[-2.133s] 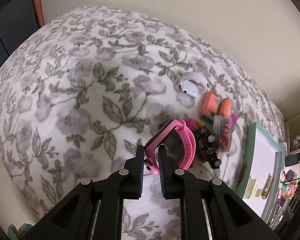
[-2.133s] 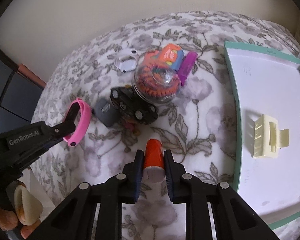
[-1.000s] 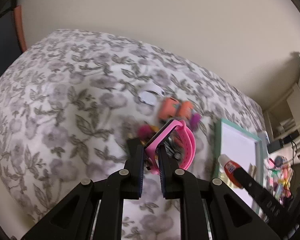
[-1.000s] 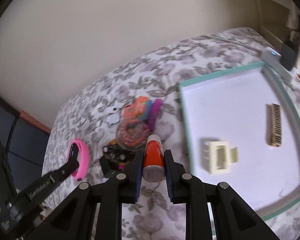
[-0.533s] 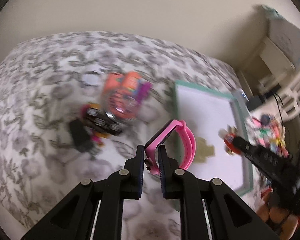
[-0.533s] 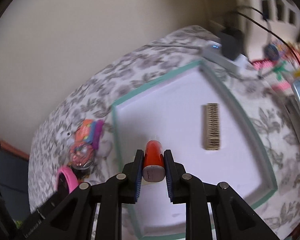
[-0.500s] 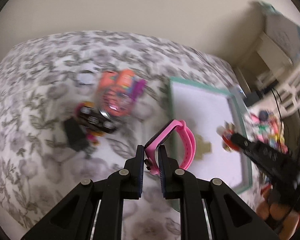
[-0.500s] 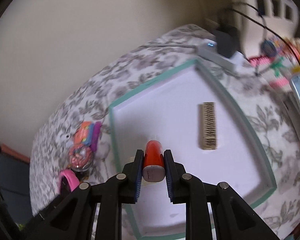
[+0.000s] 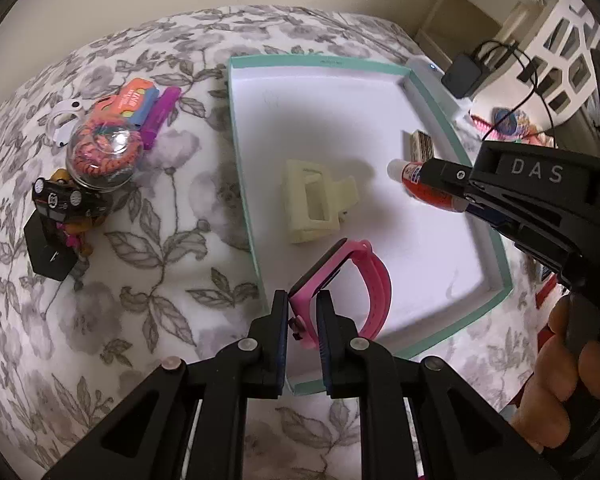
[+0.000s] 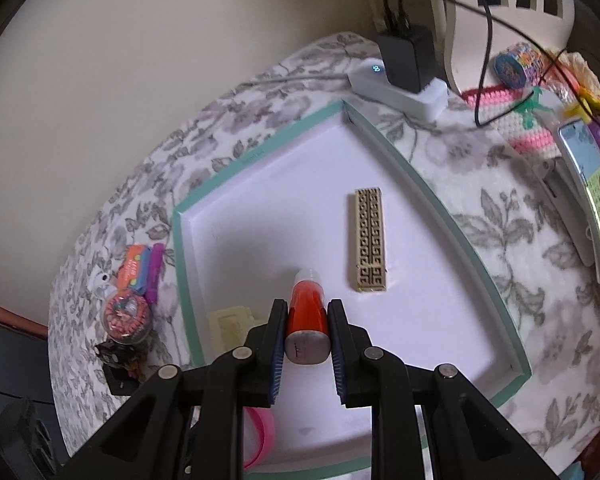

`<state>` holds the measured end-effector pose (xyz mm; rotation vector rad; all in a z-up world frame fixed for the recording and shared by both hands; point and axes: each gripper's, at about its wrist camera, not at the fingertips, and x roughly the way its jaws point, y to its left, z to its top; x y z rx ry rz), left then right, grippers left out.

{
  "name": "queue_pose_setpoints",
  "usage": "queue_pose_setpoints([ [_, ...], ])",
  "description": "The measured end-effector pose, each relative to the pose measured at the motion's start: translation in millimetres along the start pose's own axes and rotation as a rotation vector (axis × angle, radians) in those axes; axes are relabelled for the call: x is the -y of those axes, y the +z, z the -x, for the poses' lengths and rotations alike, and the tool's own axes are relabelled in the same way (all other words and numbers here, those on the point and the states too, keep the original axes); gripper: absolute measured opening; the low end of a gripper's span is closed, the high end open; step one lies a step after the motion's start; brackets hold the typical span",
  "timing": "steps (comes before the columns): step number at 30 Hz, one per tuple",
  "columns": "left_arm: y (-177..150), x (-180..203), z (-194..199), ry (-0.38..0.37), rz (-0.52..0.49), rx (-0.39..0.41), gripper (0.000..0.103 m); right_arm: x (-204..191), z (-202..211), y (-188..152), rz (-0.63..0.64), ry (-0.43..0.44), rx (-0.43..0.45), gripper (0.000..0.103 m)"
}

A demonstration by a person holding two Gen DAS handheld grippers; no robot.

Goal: Organize rigid objects
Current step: 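Lower the red glue bottle and pink band into the white tray with both tools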

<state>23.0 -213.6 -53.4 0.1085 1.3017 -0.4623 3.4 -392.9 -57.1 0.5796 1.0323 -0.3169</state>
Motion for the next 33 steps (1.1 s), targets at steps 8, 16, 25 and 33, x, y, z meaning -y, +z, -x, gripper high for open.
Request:
queue_pose_setpoints([
  [8, 6, -1, -14, 0.01, -0.004, -0.021, 0.014, 10, -8, -6, -0.017, -0.038, -0.045, 0.022],
  [16, 10, 3, -32, 0.017, -0.006, -0.043, 0.014, 3, -14, -13, 0.036, -0.077, -0.096, 0.022],
  [25, 14, -3, -32, -0.004, 0.015, -0.037, 0.014, -1, -24, -20, 0.083, -0.114, -0.148, 0.022],
  [33, 11, 3, -44, -0.013, -0.009, -0.071, 0.014, 8, -39, -26, 0.055, -0.112, -0.194, 0.023],
])
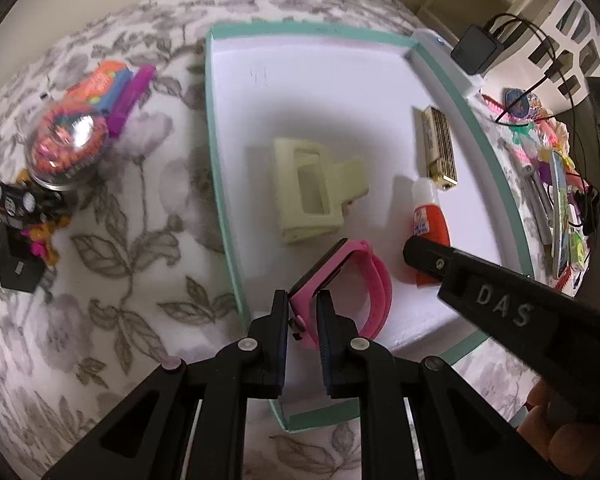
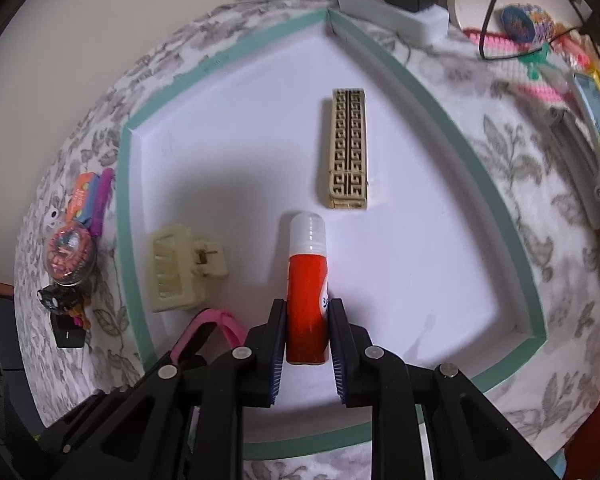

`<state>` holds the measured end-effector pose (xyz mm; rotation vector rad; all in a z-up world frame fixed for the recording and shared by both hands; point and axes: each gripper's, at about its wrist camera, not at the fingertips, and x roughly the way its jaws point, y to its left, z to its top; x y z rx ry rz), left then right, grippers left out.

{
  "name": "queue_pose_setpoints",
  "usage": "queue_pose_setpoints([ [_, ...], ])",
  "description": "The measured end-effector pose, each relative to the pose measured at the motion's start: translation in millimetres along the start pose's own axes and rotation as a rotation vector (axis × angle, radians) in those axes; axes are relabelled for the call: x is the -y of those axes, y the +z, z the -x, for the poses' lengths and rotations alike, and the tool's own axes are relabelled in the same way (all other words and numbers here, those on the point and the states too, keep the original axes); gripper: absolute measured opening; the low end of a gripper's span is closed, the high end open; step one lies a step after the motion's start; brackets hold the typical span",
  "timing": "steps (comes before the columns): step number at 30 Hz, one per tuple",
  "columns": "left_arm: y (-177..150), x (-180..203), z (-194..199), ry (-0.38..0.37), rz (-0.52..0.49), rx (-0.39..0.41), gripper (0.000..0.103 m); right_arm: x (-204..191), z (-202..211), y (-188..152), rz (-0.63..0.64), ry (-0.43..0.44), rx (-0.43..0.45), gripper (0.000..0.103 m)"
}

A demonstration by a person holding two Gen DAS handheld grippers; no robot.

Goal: Organize rigid objects
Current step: 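Lower the red glue bottle and pink band into the white tray with both tools, then open the right tool to release the glue bottle while the left tool releases the band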

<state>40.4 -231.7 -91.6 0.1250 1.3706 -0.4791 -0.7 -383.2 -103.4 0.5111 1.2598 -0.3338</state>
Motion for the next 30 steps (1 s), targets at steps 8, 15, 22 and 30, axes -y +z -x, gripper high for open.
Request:
queue_pose_setpoints([
  [8, 2, 3, -2, 0.004, -0.01, 0.005, 0.014, 1, 0, 0, -0.003, 0.0, 0.0, 0.023],
  [15, 3, 8, -1, 0.024, -0.039, 0.005, 0.015, -3, 1, 1, 0.014, -0.033, -0.008, 0.024],
  [22, 7, 15, 8, 0.07, -0.075, 0.043, 0.033, -8, 16, 4, 0.028, -0.045, 0.034, 0.024],
  [30, 9, 23, 19, 0.087, -0.111, 0.091, 0.046, -11, 31, 6, 0.036, -0.048, 0.079, 0.025],
])
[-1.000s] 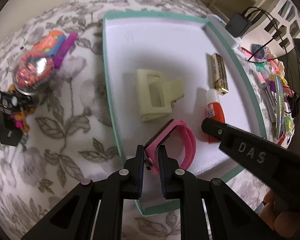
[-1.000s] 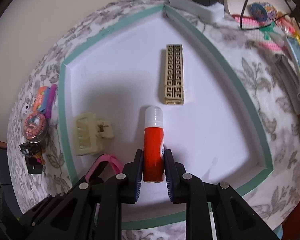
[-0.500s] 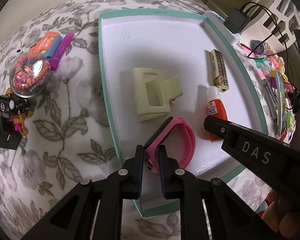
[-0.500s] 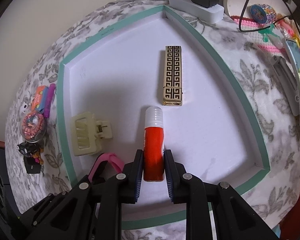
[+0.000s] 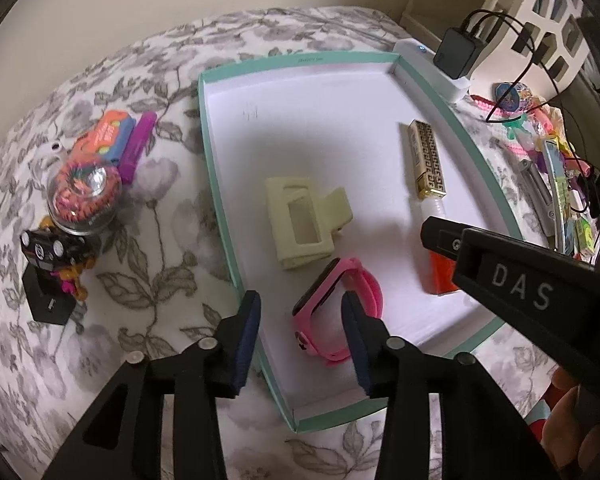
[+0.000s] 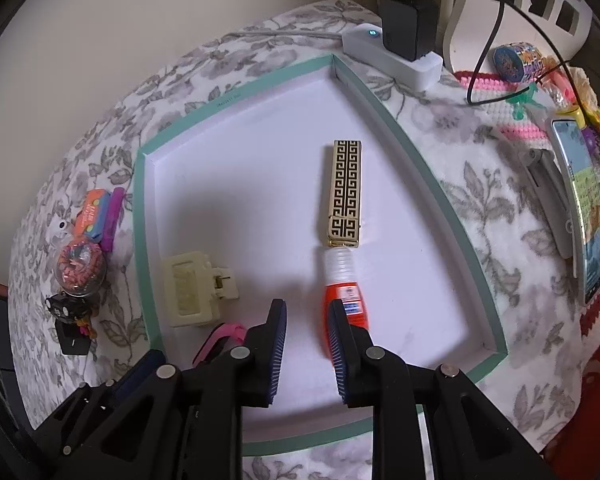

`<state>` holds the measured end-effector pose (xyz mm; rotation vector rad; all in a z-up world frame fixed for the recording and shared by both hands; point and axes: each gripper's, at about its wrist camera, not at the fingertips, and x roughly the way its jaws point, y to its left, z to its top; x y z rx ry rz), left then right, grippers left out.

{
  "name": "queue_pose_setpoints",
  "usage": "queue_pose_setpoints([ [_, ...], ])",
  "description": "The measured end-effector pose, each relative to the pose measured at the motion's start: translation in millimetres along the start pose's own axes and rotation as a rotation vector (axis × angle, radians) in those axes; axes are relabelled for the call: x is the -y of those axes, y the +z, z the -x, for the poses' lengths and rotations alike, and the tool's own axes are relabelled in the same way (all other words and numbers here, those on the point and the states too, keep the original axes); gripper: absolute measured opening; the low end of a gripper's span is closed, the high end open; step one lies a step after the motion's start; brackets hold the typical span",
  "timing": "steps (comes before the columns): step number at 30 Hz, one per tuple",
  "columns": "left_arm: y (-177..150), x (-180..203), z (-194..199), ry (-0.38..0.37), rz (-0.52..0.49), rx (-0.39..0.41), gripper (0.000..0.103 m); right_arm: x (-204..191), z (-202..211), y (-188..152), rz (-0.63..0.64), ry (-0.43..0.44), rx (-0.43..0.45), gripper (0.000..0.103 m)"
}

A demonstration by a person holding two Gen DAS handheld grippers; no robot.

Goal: Organize rigid objects
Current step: 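Open the right tool to release the glue bottle while the left tool releases the band, then move both open tools back toward the pile of items beside the tray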

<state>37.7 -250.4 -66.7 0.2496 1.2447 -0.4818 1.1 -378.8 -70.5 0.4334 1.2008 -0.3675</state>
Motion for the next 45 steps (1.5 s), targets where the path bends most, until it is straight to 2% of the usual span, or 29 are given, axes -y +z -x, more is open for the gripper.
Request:
queue_pose_setpoints([
  [6, 2, -11, 14, -0.029, 0.037, 0.045, 0.052, 0, 26, 5, 0.008, 0.006, 0.087, 0.025],
  [11, 3, -27, 30, -0.014, 0.076, 0.099, 0.055, -2, 40, 7, 0.0, 0.017, 0.142, 0.025],
  [20, 2, -69, 48, 0.022, 0.209, 0.161, 0.058, -7, 31, 7, 0.02, 0.008, 0.123, 0.026],
  [21, 2, -73, 49, 0.028, 0.222, 0.166, 0.066, -9, 29, 7, 0.028, -0.001, 0.119, 0.029],
  [22, 2, -79, 50, 0.035, 0.238, 0.172, 0.075, -11, 27, 7, 0.037, -0.005, 0.116, 0.042],
  [23, 2, -84, 51, 0.042, 0.253, 0.178, 0.076, -12, 25, 7, 0.043, -0.005, 0.115, 0.049],
  [27, -1, -107, 54, 0.085, 0.329, 0.195, 0.077, -18, 21, 5, 0.067, -0.004, 0.109, 0.049],
  [28, -2, -112, 54, 0.092, 0.344, 0.196, 0.079, -20, 20, 5, 0.078, -0.008, 0.111, 0.053],
  [29, -3, -117, 55, 0.111, 0.359, 0.202, 0.082, -22, 20, 5, 0.085, -0.011, 0.112, 0.061],
  [30, -4, -123, 55, 0.123, 0.378, 0.205, 0.089, -23, 19, 5, 0.092, -0.011, 0.113, 0.067],
  [31, -5, -130, 56, 0.136, 0.399, 0.213, 0.091, -25, 19, 5, 0.101, -0.009, 0.117, 0.076],
  [39, -14, -174, 70, 0.18, 0.514, 0.257, 0.095, -39, 17, 1, 0.152, 0.006, 0.132, 0.087],
  [43, -22, -199, 79, 0.2, 0.598, 0.274, 0.095, -48, 19, 0, 0.181, 0.01, 0.155, 0.101],
  [45, -26, -213, 82, 0.204, 0.645, 0.282, 0.095, -52, 20, -1, 0.192, 0.01, 0.162, 0.102],
])
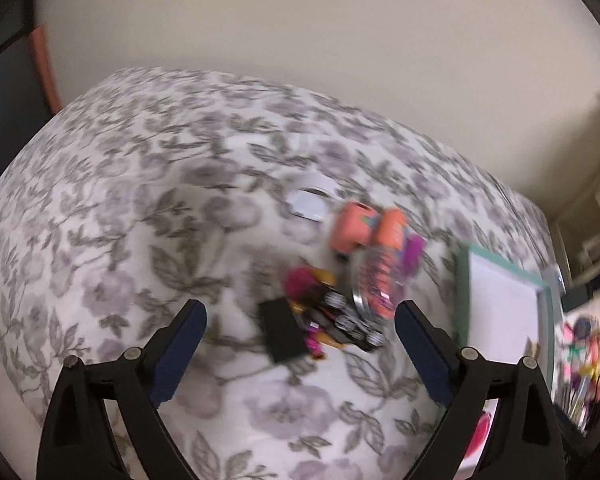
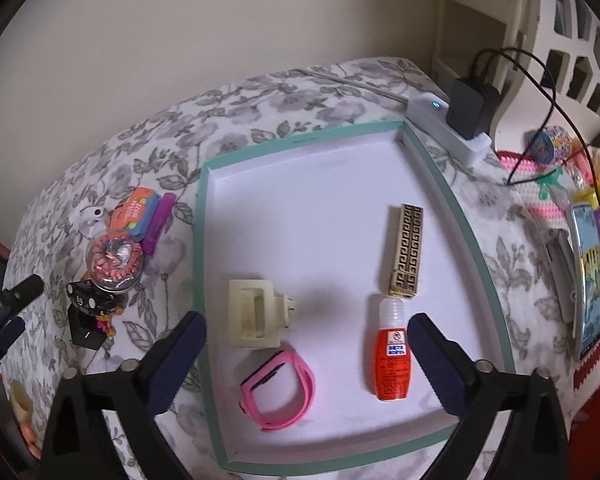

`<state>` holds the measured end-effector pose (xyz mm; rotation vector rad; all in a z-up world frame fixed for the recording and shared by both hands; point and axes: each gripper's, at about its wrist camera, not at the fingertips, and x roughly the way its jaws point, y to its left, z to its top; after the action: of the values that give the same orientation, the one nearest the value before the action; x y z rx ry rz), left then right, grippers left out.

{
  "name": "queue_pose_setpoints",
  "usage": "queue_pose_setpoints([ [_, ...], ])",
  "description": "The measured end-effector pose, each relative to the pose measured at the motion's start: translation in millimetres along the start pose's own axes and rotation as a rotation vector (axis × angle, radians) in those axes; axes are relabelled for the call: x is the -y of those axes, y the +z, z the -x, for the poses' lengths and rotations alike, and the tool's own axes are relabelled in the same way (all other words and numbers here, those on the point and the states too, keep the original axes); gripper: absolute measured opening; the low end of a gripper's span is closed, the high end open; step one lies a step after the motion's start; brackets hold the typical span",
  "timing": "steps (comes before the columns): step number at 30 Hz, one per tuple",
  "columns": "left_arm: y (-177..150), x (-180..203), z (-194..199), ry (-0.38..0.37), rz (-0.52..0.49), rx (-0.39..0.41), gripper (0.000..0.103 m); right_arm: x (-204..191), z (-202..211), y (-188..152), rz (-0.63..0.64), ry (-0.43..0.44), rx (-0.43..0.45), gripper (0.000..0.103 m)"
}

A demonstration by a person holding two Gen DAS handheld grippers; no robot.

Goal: Organize rigid objects
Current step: 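Move both open tools back toward the pile of items beside the tray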

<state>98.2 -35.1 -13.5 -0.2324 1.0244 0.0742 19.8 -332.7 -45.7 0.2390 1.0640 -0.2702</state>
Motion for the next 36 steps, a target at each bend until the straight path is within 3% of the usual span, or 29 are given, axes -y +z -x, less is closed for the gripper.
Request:
queue_pose_setpoints([
  [4, 8, -29, -1, 0.02, 0.093, 0.014, 0.095, -11, 1, 0, 0.023, 0.015, 0.011, 0.103],
  [12, 19, -54, 9, 0.049, 0.152, 0.062, 0.096, -44, 21, 8, 0.095, 0.067, 0.099, 0.103],
  [20, 23, -57, -5, 0.046, 0.145, -0.001, 0.096, -99, 26, 20, 0.198, 0.13, 0.131, 0.103],
  [31, 24, -79, -31, 0.106, 0.223, -0.077, 0.095, -161, -18, 25, 0.297, 0.203, 0.053, 0.103],
  [36, 20, -88, -44, 0.088, 0.264, -0.122, 0.096, -176, -30, 27, 0.319, 0.208, 0.043, 0.103],
])
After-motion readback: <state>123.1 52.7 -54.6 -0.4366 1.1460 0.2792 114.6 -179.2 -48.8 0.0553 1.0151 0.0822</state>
